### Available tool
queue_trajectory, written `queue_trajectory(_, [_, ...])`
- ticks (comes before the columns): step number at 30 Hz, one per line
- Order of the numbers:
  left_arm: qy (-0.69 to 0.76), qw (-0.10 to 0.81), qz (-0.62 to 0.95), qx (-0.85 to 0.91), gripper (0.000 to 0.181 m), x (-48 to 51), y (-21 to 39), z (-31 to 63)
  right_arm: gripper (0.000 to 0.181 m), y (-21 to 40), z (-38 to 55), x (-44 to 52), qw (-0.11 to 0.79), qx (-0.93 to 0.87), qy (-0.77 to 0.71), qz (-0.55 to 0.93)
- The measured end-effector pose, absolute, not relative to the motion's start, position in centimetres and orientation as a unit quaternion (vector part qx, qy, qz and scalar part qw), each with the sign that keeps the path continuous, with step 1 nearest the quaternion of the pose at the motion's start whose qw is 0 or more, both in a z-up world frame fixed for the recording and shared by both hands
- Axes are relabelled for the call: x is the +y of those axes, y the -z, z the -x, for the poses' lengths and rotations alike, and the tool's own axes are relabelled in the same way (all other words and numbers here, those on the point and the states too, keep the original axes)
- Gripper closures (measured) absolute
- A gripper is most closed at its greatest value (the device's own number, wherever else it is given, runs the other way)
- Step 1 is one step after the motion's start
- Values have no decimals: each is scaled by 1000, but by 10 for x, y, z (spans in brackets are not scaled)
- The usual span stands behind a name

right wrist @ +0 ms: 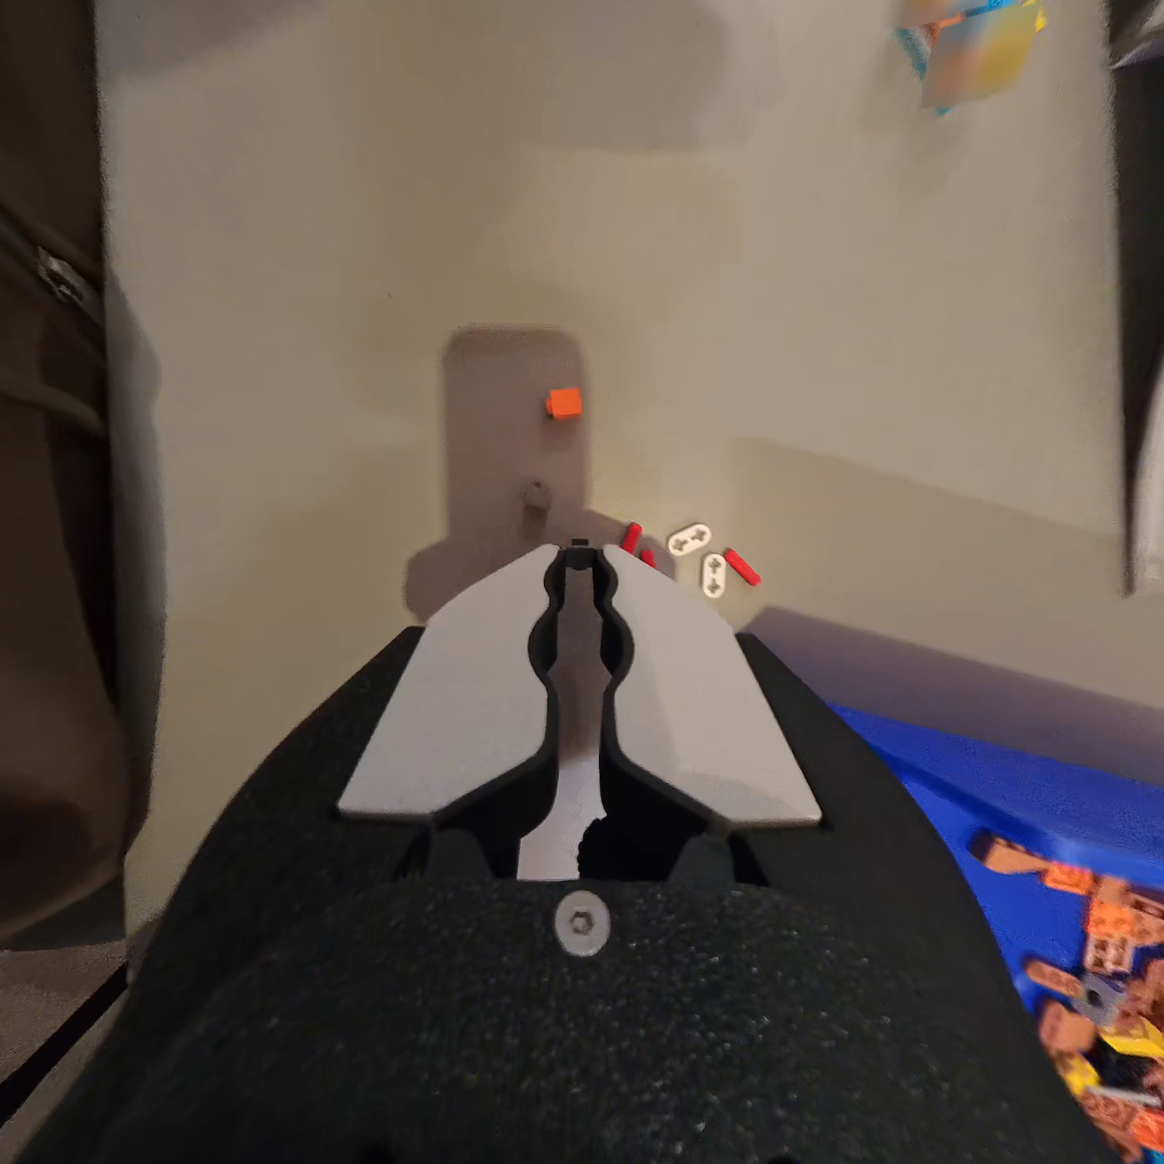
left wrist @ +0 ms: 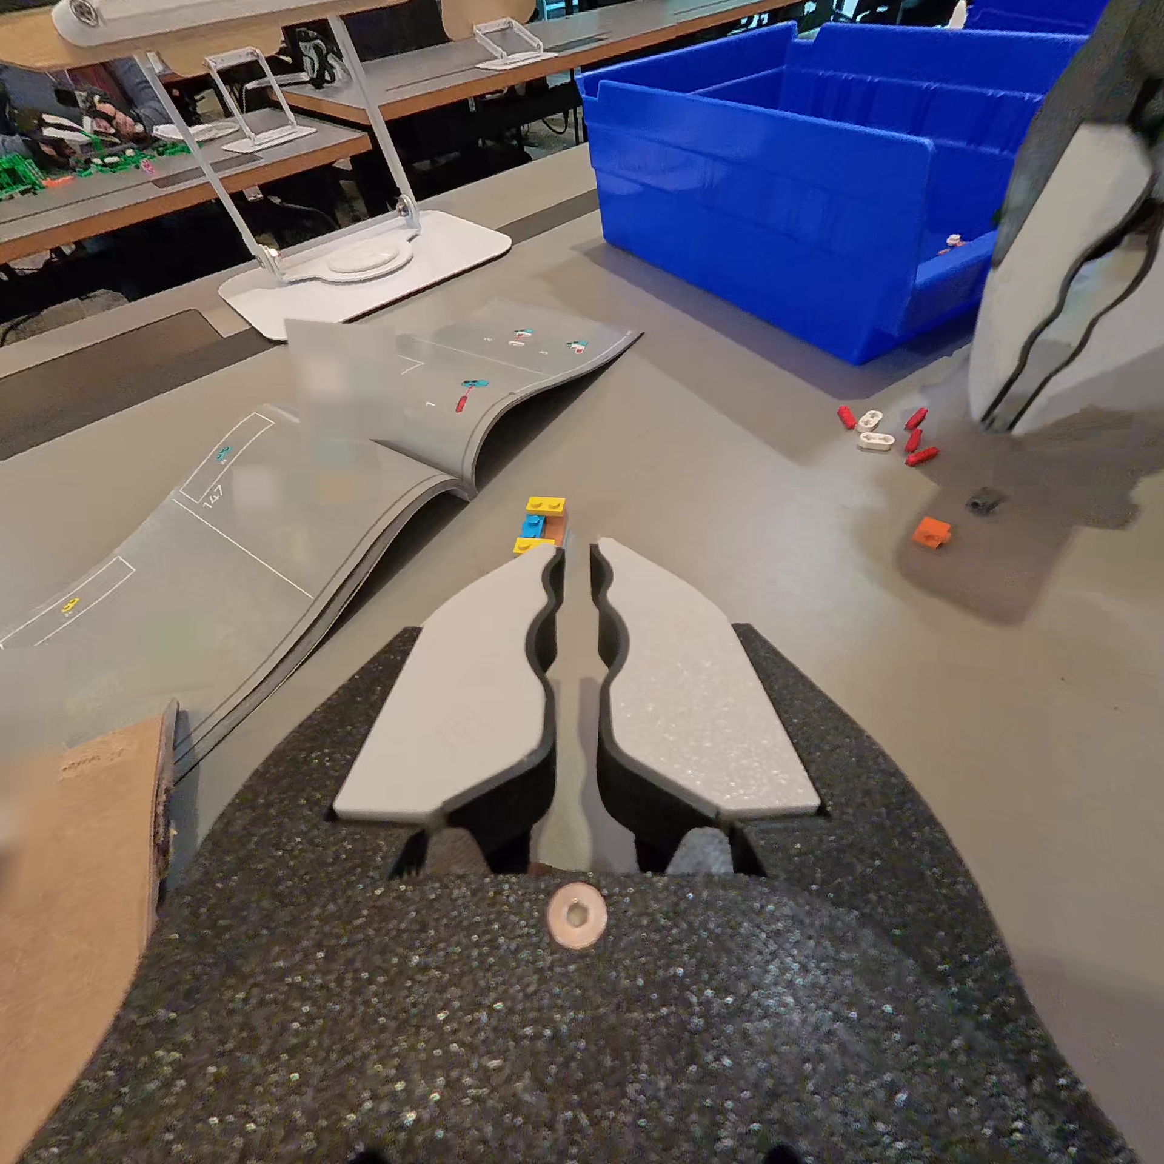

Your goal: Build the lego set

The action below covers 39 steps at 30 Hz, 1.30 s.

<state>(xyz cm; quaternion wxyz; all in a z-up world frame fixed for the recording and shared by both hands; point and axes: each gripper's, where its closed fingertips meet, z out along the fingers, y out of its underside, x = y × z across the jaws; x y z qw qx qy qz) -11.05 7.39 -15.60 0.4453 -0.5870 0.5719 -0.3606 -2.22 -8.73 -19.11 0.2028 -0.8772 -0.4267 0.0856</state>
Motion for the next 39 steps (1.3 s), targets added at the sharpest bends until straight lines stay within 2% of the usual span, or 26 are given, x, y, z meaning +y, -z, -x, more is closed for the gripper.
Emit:
queue_trajectory(8, [365, 441, 586, 574, 174, 73, 156, 111, 173, 215, 26, -93, 173, -433, -86, 880])
queue_trajectory(15, [366, 439, 589, 571, 174, 73, 156, 111, 172, 217, 29, -92, 183, -430, -98, 879])
queue_trajectory(21, [366, 437, 591, 571, 174, 74, 157, 111, 161, 214, 26, -92, 194, -427, -90, 879])
queue_trajectory(33, [364, 448, 579, 576, 174, 74, 155, 104, 156, 179, 13, -87, 363, -304, -120, 873])
queue_trajectory(39, [351, 454, 557, 600, 174, 70, 157, 88, 155, 183, 2, -102, 406, -248, -139, 869])
